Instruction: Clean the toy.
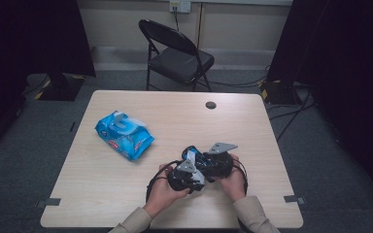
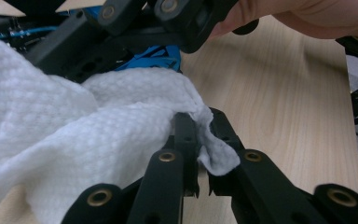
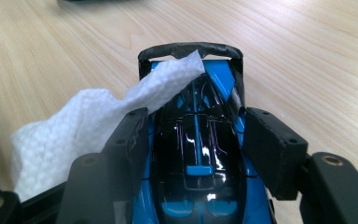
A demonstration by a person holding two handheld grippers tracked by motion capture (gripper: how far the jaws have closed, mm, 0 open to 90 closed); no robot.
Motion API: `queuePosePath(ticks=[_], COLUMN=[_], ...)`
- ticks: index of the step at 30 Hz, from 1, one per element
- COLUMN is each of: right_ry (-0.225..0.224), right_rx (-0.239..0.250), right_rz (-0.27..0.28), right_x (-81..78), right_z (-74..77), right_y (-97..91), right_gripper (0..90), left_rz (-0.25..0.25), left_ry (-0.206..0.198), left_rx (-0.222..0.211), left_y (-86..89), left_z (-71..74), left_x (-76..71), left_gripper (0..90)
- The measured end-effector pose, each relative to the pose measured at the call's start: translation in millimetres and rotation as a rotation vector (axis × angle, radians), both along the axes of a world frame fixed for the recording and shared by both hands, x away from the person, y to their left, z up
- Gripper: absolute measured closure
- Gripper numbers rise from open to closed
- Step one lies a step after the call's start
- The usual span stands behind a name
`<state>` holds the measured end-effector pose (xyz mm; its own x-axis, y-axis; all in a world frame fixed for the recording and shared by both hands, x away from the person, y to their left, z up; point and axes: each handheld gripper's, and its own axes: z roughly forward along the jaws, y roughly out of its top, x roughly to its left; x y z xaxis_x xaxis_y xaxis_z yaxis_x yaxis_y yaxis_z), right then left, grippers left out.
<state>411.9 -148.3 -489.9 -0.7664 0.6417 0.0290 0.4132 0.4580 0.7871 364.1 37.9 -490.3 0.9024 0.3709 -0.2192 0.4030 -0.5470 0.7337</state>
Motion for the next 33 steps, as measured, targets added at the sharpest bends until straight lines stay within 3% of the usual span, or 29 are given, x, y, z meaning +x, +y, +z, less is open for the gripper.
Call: queuePosePath(ticks=[5,8,13,20,25,29,33], right_ry=[0.0,-0.001,0.0,0.0,0.0,0.0,-0.002], right_rx=[0.001,0.001,0.0,0.0,0.005,0.006,0.007], right_rz=[0.001,0.0,0.001,0.002,0.0,0.002,0.002], right_x=[0.2,-0.1,-0.2,-0.1,-0.5,-0.4,-0.5], right_z=[-0.1,-0.1,0.0,-0.1,-0.5,-0.6,-0.8], right_y=[-0.1,-0.1,-0.5,-0.5,-1.0,-1.2,-1.4], right_gripper=[41.0,41.1,41.1,41.1,41.0,41.0,41.0], left_rz=[0.026,0.049,0.087,0.155,0.197,0.226,0.236], left_ry=[-0.019,-0.025,-0.081,-0.174,-0.228,-0.223,-0.196], left_rx=[0.009,0.03,0.069,0.066,0.101,0.119,0.103], left_y=[10.6,17.5,31.6,48.4,47.0,46.3,43.2], left_z=[4.0,7.3,14.3,10.3,3.1,-3.4,-11.1], left_x=[-0.7,-1.0,-2.1,10.5,22.2,30.4,36.6], left_gripper=[76.2,62.9,48.1,28.5,22.3,22.5,23.0])
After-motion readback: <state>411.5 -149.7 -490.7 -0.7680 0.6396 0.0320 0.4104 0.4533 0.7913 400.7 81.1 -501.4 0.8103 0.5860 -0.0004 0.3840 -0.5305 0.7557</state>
